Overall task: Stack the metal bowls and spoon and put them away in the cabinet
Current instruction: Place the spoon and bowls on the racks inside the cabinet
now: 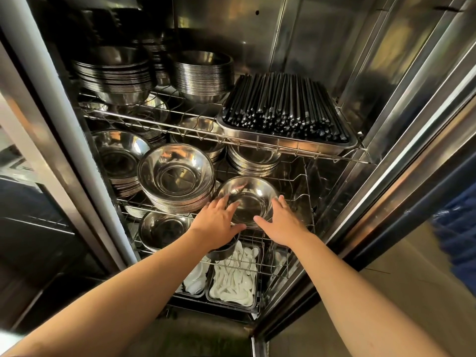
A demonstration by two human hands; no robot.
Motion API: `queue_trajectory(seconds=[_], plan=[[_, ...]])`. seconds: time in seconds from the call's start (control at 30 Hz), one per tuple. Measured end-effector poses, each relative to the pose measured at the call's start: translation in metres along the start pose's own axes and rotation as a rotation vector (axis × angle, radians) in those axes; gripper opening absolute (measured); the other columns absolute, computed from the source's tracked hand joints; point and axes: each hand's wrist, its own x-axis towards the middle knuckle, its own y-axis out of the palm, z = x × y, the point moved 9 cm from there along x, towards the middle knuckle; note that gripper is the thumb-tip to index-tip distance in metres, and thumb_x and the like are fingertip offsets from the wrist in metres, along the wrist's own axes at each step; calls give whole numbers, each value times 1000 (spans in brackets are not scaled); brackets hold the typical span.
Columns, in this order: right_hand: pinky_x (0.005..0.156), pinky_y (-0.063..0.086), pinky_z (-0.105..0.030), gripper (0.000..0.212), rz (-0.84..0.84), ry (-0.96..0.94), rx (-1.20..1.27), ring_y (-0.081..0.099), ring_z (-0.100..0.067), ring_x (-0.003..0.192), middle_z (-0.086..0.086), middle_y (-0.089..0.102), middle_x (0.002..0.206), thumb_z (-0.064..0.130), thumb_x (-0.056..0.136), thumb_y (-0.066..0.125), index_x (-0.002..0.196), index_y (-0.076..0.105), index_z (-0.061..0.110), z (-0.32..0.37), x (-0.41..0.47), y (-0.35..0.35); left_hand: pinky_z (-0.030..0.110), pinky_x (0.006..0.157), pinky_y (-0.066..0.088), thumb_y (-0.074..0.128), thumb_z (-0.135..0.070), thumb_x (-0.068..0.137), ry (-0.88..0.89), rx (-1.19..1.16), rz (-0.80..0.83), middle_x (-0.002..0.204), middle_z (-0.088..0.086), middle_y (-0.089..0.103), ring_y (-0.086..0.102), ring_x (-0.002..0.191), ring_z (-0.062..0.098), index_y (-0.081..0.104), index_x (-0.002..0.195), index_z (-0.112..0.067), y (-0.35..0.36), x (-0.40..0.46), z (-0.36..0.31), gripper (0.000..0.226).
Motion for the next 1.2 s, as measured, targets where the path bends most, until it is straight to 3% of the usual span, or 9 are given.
queue_trajectory(seconds=[0.13,0.33,0.63,0.77,0.93,1.1,1.2], plan=[[111,32,-49,100,-20,-5,-4,18,-28,150,-4,-1,166,71,84,54,156,10,18,-1,0,-2,46,123,22,38,-65,97,-8,-6,12,166,13,22,20,153,32,19,158,-23,4,1,5,76],[112,31,-50,99,-10,-3,-15,18,-28,150,-5,-2,166,70,86,51,157,9,16,2,-3,2,46,120,29,43,-60,98,-25,-12,17,164,12,27,25,151,30,23,157,-22,3,2,8,73],[111,32,-51,92,-20,-21,17,20,-29,149,-7,-1,166,68,88,51,156,16,17,3,-9,3,47,108,45,52,-52,97,-80,-75,-7,148,10,47,44,138,30,35,150,-19,-6,-6,4,64],[111,33,-52,84,-25,-76,8,24,-29,148,-8,12,165,61,89,56,153,24,18,8,-18,-8,49,105,47,57,-50,95,-86,-86,-29,147,9,48,47,134,32,40,148,-20,-22,-15,4,63],[96,49,-45,64,-119,-162,-59,52,-26,124,-6,48,141,54,91,58,142,42,18,29,-52,-36,46,99,50,56,-52,94,-47,-67,-88,138,7,55,55,125,29,46,143,-22,-52,-37,3,58],[83,51,-36,49,-165,-223,-99,59,-19,104,0,57,118,49,93,56,133,55,21,62,-103,-58,44,92,56,56,-53,94,11,-104,-135,134,4,62,63,116,25,53,138,-22,-85,-75,4,54],[84,52,-37,46,-213,-243,-113,60,-19,105,0,60,120,48,93,56,130,57,22,85,-147,-72,44,89,57,56,-55,93,63,-143,-175,127,0,67,66,110,23,58,133,-23,-108,-112,2,51]])
